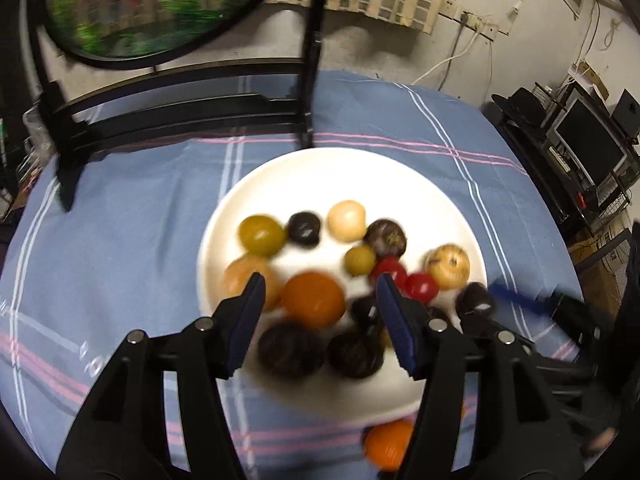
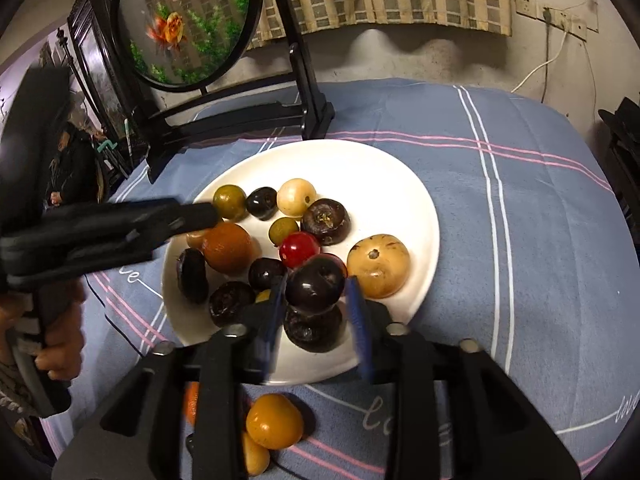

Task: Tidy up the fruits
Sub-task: 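Withdraw both open tools from the plate back to the pile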

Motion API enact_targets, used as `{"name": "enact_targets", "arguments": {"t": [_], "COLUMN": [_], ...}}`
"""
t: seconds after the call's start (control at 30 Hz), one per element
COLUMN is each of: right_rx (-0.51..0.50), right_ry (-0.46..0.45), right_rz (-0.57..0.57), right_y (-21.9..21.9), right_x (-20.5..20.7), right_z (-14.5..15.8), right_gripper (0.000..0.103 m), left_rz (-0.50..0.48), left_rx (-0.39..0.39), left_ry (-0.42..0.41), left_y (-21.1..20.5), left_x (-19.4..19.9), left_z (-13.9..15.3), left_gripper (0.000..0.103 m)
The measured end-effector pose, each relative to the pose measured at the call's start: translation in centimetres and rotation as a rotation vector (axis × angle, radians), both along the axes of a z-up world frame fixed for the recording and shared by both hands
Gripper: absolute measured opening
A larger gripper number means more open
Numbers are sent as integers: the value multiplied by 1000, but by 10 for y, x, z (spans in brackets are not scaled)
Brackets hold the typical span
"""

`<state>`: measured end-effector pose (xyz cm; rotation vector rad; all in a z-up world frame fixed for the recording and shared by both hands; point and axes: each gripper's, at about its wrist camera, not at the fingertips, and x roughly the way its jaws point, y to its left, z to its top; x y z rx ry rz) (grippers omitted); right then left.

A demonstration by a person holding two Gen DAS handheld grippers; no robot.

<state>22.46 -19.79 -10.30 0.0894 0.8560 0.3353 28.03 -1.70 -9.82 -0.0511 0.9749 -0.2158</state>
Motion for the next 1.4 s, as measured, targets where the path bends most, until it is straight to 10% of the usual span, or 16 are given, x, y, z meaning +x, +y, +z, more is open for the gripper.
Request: {"name": "enact_targets", "arguments": {"t": [0.33, 0.63, 1.4], "right_rx": [110, 6, -76], "right_ry": [-155, -19, -22], "right_rz": [-28, 37, -159], "right_y": [-18, -3, -42], "right_x": [-76, -210, -244], "right_z": [63, 20, 26], "right_gripper": [87, 88, 88], "left_rz": [66, 22, -116], "left_rx": [-21, 17, 75], "left_ry": [61, 149, 131], "left_y": [39, 27, -38], "left_x": [-111, -184, -144], "left_z": [1, -35, -69], "left_gripper": [66, 66, 66]}}
